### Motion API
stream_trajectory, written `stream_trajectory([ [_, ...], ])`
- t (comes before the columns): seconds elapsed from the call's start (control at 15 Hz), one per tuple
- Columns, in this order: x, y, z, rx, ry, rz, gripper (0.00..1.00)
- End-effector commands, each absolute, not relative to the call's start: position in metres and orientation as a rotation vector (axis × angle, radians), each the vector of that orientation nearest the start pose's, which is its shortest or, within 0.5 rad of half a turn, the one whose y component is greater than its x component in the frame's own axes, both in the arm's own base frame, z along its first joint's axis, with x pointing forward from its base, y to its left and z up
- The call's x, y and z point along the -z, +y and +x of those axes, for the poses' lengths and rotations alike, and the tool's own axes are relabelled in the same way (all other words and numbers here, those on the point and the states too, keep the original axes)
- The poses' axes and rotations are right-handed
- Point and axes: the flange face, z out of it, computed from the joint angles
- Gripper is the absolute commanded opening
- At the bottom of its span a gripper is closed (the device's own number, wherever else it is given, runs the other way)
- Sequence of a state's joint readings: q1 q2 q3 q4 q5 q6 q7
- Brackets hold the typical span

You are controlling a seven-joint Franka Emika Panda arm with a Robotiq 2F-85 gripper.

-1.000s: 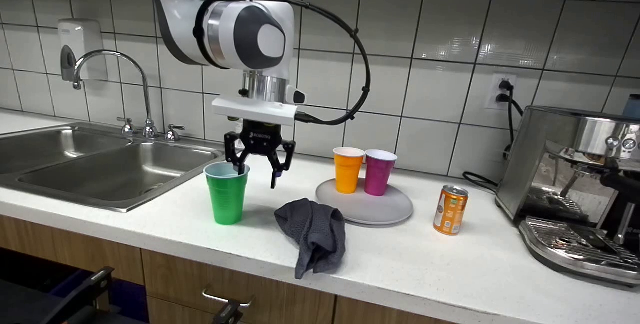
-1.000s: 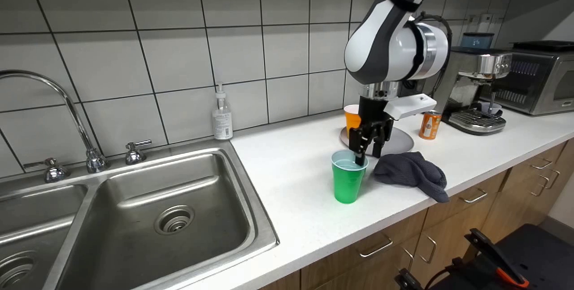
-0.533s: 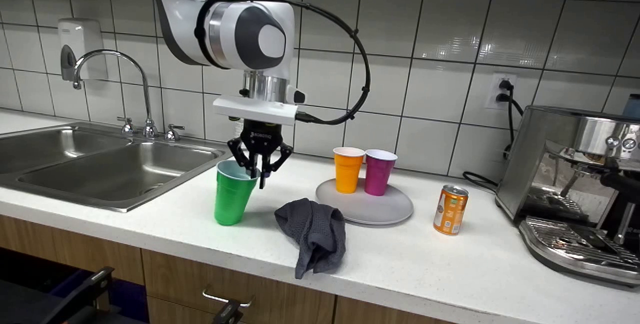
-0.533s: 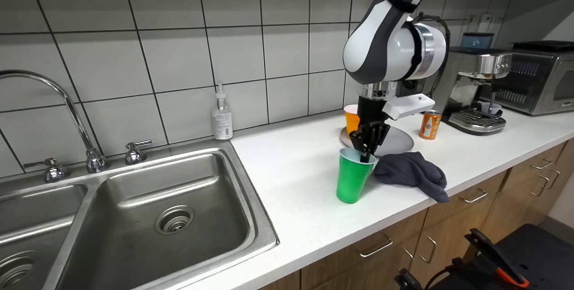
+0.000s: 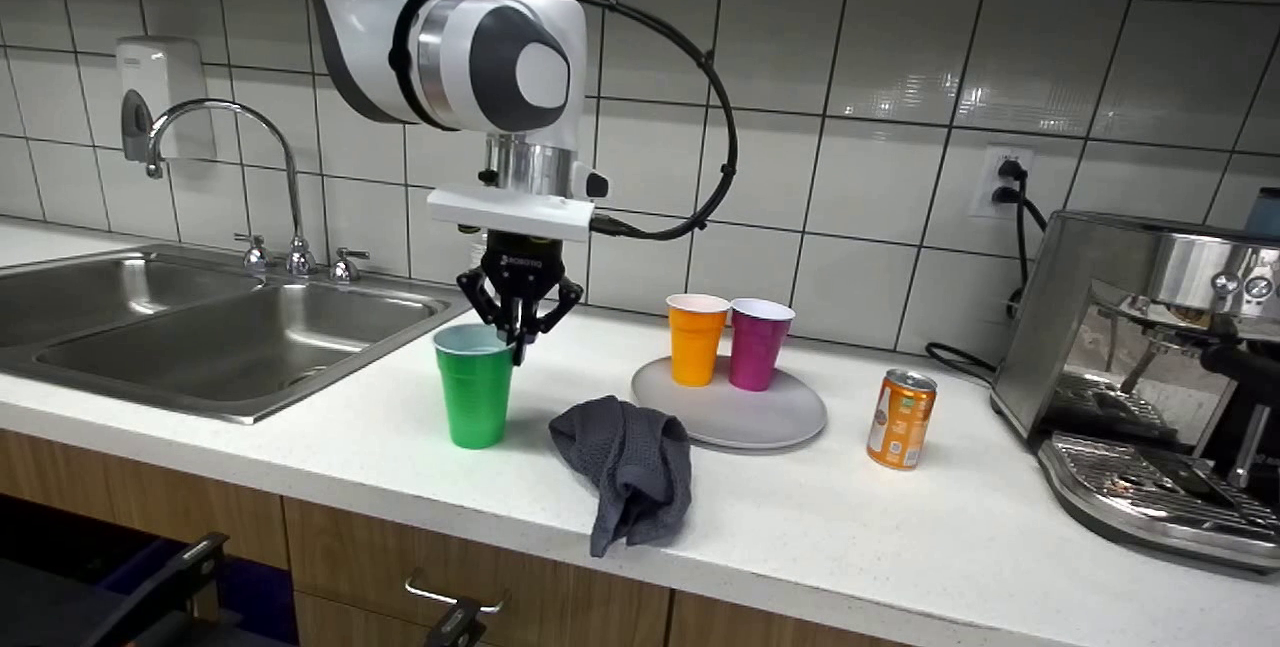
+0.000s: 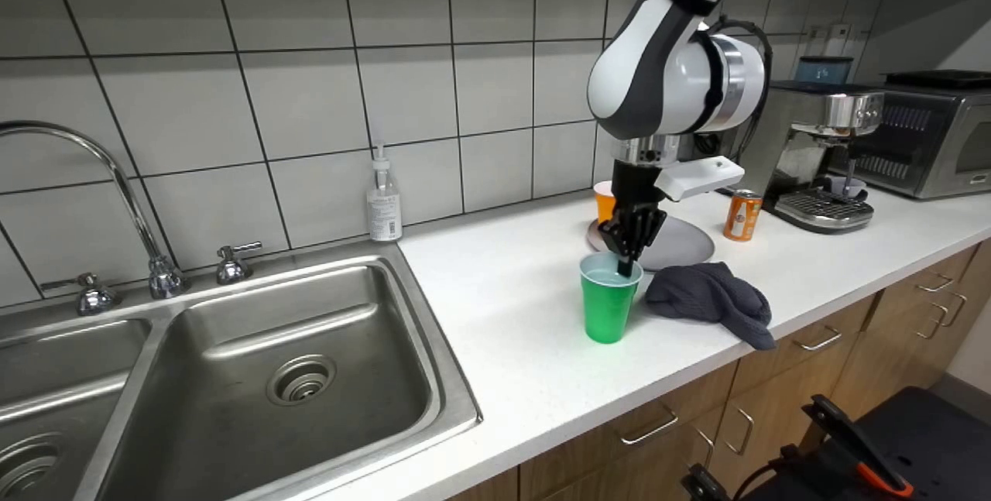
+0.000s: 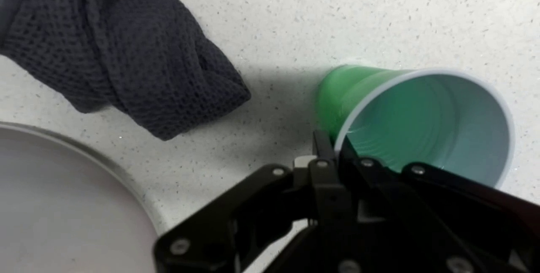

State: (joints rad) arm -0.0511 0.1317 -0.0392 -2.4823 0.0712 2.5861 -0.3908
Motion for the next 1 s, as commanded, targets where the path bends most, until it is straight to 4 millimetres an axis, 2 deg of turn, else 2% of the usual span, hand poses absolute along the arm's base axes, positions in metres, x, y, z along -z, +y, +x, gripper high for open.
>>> stream_trajectory([
  [0.0, -0.249, -0.046, 0.476, -0.007, -0.360, -3.068, 0.01],
  [0.47, -0.273, -0.050, 0.489, 0.086, -0.278, -3.020, 0.01],
  [0.93, -0.294, -0.074, 0.513, 0.196, -0.139, -3.006, 0.01],
])
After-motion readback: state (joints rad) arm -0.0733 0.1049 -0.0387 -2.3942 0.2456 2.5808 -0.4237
